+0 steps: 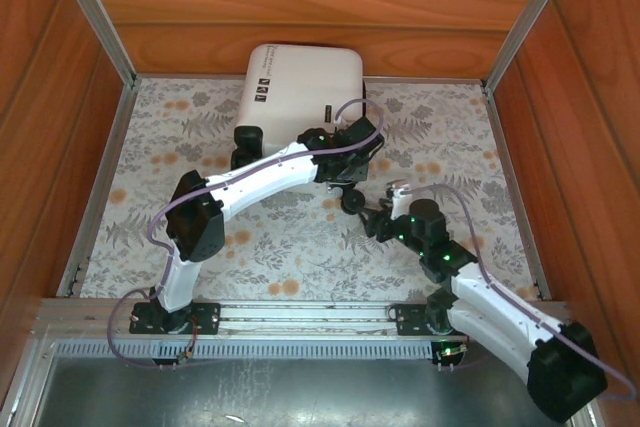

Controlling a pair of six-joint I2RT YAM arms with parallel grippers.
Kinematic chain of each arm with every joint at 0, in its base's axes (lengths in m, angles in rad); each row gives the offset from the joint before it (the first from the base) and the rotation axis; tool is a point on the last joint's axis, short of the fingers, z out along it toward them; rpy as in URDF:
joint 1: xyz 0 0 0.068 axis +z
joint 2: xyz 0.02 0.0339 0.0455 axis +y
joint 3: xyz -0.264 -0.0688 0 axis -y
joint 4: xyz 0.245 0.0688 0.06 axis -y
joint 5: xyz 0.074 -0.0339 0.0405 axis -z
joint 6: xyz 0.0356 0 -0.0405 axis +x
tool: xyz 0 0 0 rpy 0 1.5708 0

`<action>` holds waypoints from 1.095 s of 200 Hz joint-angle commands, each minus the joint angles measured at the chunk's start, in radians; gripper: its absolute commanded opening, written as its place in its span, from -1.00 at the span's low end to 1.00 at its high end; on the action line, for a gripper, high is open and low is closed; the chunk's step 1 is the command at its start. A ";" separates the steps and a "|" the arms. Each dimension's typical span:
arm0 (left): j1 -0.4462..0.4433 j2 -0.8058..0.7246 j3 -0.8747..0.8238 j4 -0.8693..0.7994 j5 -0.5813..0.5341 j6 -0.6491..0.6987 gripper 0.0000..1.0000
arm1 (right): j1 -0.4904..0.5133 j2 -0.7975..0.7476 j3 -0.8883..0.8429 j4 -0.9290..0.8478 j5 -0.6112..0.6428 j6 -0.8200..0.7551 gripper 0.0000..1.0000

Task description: Pack the luggage

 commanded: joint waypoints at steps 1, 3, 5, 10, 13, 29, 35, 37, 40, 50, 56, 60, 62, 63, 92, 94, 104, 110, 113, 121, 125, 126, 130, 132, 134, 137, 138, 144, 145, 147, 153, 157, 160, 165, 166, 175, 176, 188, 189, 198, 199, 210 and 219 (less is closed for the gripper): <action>0.047 -0.037 0.035 -0.024 -0.005 0.041 -1.00 | 0.060 0.091 -0.018 0.266 0.013 -0.063 0.49; 0.048 -0.039 0.037 -0.023 -0.002 0.041 -1.00 | 0.065 0.104 -0.019 0.281 0.014 -0.063 0.49; 0.050 -0.040 0.038 -0.024 0.000 0.041 -1.00 | 0.068 0.116 -0.021 0.297 0.014 -0.063 0.48; 0.052 -0.043 0.042 -0.023 0.006 0.041 -1.00 | 0.075 0.147 -0.023 0.339 0.012 -0.069 0.48; 0.052 -0.046 0.043 -0.023 0.008 0.041 -1.00 | 0.081 0.166 -0.024 0.360 0.011 -0.074 0.47; 0.054 -0.060 0.052 -0.022 0.016 0.044 -1.00 | 0.110 0.266 -0.019 0.467 0.004 -0.111 0.44; 0.054 -0.066 0.054 -0.022 0.018 0.044 -1.00 | 0.121 0.306 -0.013 0.500 -0.004 -0.130 0.42; 0.054 -0.069 0.054 -0.022 0.019 0.044 -1.00 | 0.124 0.319 -0.009 0.511 -0.005 -0.136 0.41; 0.054 -0.073 0.054 -0.021 0.019 0.044 -1.00 | 0.129 0.339 -0.004 0.525 -0.006 -0.144 0.41; 0.053 -0.085 0.054 -0.020 0.021 0.044 -1.00 | 0.143 0.404 0.005 0.575 0.004 -0.161 0.37; 0.055 -0.090 0.053 -0.017 0.020 0.045 -1.00 | 0.148 0.440 0.005 0.624 0.009 -0.166 0.34; 0.054 -0.095 0.052 -0.017 0.019 0.046 -1.00 | 0.150 0.473 0.004 0.657 0.009 -0.169 0.32; 0.055 -0.097 0.052 -0.017 0.018 0.045 -1.00 | 0.150 0.487 0.004 0.672 0.009 -0.170 0.31; 0.054 -0.098 0.053 -0.016 0.018 0.045 -1.00 | 0.150 0.493 0.003 0.679 0.009 -0.170 0.30; 0.057 -0.114 0.050 -0.007 0.022 0.051 -1.00 | 0.155 0.682 -0.006 0.923 -0.008 -0.162 0.16; 0.057 -0.114 0.050 -0.007 0.024 0.052 -1.00 | 0.155 0.695 -0.006 0.941 -0.010 -0.161 0.15; 0.059 -0.113 0.050 -0.004 0.032 0.053 -1.00 | 0.155 0.761 -0.009 1.036 -0.026 -0.159 0.10; 0.061 -0.112 0.050 -0.002 0.039 0.053 -1.00 | 0.155 0.799 -0.012 1.094 -0.026 -0.159 0.10; 0.061 -0.111 0.051 0.000 0.043 0.053 -1.00 | 0.155 0.814 -0.012 1.119 -0.025 -0.160 0.10; 0.065 -0.109 0.051 0.002 0.053 0.052 -1.00 | 0.155 0.856 -0.009 1.162 -0.025 -0.164 0.11; 0.066 -0.108 0.051 0.003 0.060 0.051 -1.00 | 0.155 0.866 -0.006 1.184 -0.029 -0.171 0.12; 0.067 -0.108 0.051 0.003 0.061 0.051 -1.00 | 0.155 0.882 -0.005 1.190 -0.031 -0.173 0.12; 0.069 -0.108 0.051 0.004 0.067 0.051 -1.00 | 0.155 0.910 -0.004 1.208 -0.037 -0.180 0.12; 0.070 -0.108 0.051 0.006 0.068 0.050 -1.00 | 0.155 0.925 -0.001 1.224 -0.040 -0.185 0.12; 0.070 -0.107 0.052 0.005 0.072 0.050 -1.00 | 0.155 0.929 0.000 1.227 -0.041 -0.187 0.12; 0.071 -0.108 0.050 0.006 0.075 0.050 -1.00 | 0.155 0.937 0.006 1.228 -0.045 -0.191 0.12; 0.072 -0.107 0.050 0.006 0.076 0.050 -1.00 | 0.155 0.940 0.008 1.228 -0.047 -0.195 0.12; 0.073 -0.108 0.050 0.008 0.078 0.050 -1.00 | 0.155 0.954 0.019 1.228 -0.053 -0.206 0.14; 0.074 -0.109 0.050 0.008 0.078 0.050 -1.00 | 0.155 0.956 0.021 1.229 -0.053 -0.208 0.14; 0.074 -0.109 0.050 0.010 0.077 0.050 -1.00 | 0.155 0.961 0.025 1.229 -0.054 -0.211 0.14; 0.075 -0.110 0.047 0.011 0.078 0.050 -1.00 | 0.155 0.970 0.035 1.229 -0.061 -0.223 0.15; 0.076 -0.110 0.047 0.011 0.080 0.050 -1.00 | 0.155 0.973 0.038 1.229 -0.063 -0.228 0.15; 0.077 -0.112 0.047 0.012 0.080 0.050 -1.00 | 0.155 0.974 0.042 1.229 -0.065 -0.233 0.16; 0.078 -0.114 0.044 0.013 0.080 0.050 -1.00 | 0.155 0.975 0.048 1.229 -0.065 -0.239 0.16; 0.078 -0.115 0.044 0.013 0.081 0.050 -1.00 | 0.155 0.975 0.049 1.229 -0.064 -0.240 0.16; 0.079 -0.117 0.040 0.016 0.083 0.049 -1.00 | 0.155 0.971 0.054 1.229 -0.061 -0.250 0.15; 0.079 -0.118 0.039 0.016 0.082 0.049 -1.00 | 0.155 0.971 0.056 1.229 -0.060 -0.251 0.16; 0.082 -0.121 0.032 0.021 0.084 0.047 -1.00 | 0.150 0.969 0.063 1.229 -0.049 -0.251 0.16; 0.083 -0.121 0.030 0.022 0.084 0.047 -1.00 | 0.148 0.969 0.064 1.229 -0.049 -0.251 0.15; 0.085 -0.123 0.026 0.026 0.088 0.047 -1.00 | 0.143 0.976 0.070 1.229 -0.052 -0.245 0.14; 0.086 -0.122 0.025 0.027 0.088 0.047 -1.00 | 0.143 0.977 0.071 1.229 -0.053 -0.244 0.15; 0.090 -0.124 0.018 0.032 0.095 0.046 -1.00 | 0.136 0.990 0.080 1.229 -0.049 -0.238 0.13; 0.094 -0.125 0.012 0.035 0.102 0.046 -1.00 | 0.132 1.006 0.086 1.229 -0.041 -0.230 0.11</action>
